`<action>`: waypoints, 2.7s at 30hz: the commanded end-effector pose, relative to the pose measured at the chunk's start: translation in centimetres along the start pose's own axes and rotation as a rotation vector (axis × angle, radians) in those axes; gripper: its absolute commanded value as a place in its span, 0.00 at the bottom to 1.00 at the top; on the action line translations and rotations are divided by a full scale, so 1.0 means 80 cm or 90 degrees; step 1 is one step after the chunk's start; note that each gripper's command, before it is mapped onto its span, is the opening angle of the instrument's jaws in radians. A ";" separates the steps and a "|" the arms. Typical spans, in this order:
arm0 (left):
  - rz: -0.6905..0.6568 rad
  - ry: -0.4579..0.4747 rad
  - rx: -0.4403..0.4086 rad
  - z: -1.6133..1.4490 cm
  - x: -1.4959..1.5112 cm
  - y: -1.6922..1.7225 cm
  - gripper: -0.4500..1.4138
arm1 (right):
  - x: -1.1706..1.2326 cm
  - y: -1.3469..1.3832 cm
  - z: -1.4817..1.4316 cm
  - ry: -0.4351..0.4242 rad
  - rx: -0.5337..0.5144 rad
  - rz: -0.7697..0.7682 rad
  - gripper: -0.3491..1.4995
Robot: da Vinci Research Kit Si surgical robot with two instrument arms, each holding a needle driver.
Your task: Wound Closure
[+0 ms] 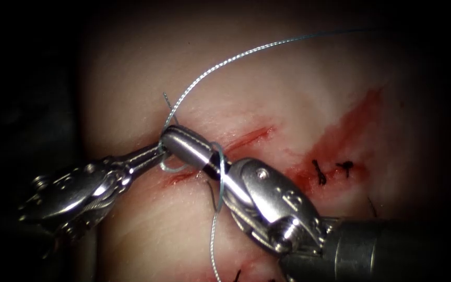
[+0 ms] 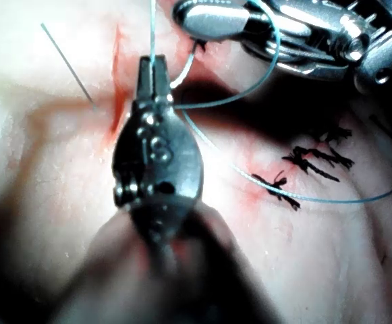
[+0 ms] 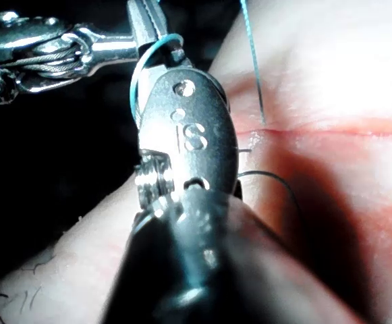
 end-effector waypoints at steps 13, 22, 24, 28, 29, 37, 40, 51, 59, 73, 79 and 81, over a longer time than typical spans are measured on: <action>-0.006 -0.032 -0.023 -0.0016 -0.0001 -0.0011 0.00 | -0.0001 0.0031 0.0009 -0.103 -0.097 -0.070 0.00; -0.047 -0.104 -0.136 -0.0011 0.0007 0.0029 0.00 | -0.0025 0.0051 0.0027 -0.208 0.067 -0.234 0.00; -0.059 -0.102 -0.174 -0.0010 0.0012 0.0037 0.00 | -0.0032 0.0053 0.0027 -0.234 0.117 -0.271 0.00; -0.057 -0.085 -0.193 -0.0009 0.0018 0.0039 0.00 | -0.0038 0.0056 0.0025 -0.258 0.176 -0.290 0.00; -0.056 -0.076 -0.185 -0.0008 0.0022 0.0038 0.00 | -0.0041 0.0057 0.0024 -0.273 0.224 -0.312 0.00; -0.059 -0.046 -0.174 -0.0009 0.0023 0.0027 0.00 | -0.0070 0.0056 0.0017 -0.322 0.433 -0.360 0.00; -0.068 -0.039 -0.175 -0.0008 0.0023 0.0028 0.00 | -0.0080 0.0053 0.0018 -0.323 0.460 -0.369 0.00; -0.080 0.008 -0.178 -0.0001 0.0010 0.0000 0.00 | -0.0082 0.0042 0.0029 -0.268 0.671 -0.321 0.00; -0.058 0.024 -0.162 0.0007 -0.0005 -0.0015 0.00 | -0.0066 0.0029 0.0031 -0.130 0.742 -0.147 0.00; -0.049 0.037 -0.139 0.0017 -0.0039 -0.0020 0.00 | -0.0121 0.0062 0.0011 -0.102 0.506 0.155 0.00; -0.048 0.029 -0.128 0.0015 -0.0040 -0.0026 0.00 | -0.0125 0.0068 0.0001 -0.103 0.501 0.294 0.00; -0.047 0.025 -0.126 0.0012 -0.0040 -0.0030 0.00 | -0.0129 0.0060 -0.0003 -0.101 0.492 0.306 0.00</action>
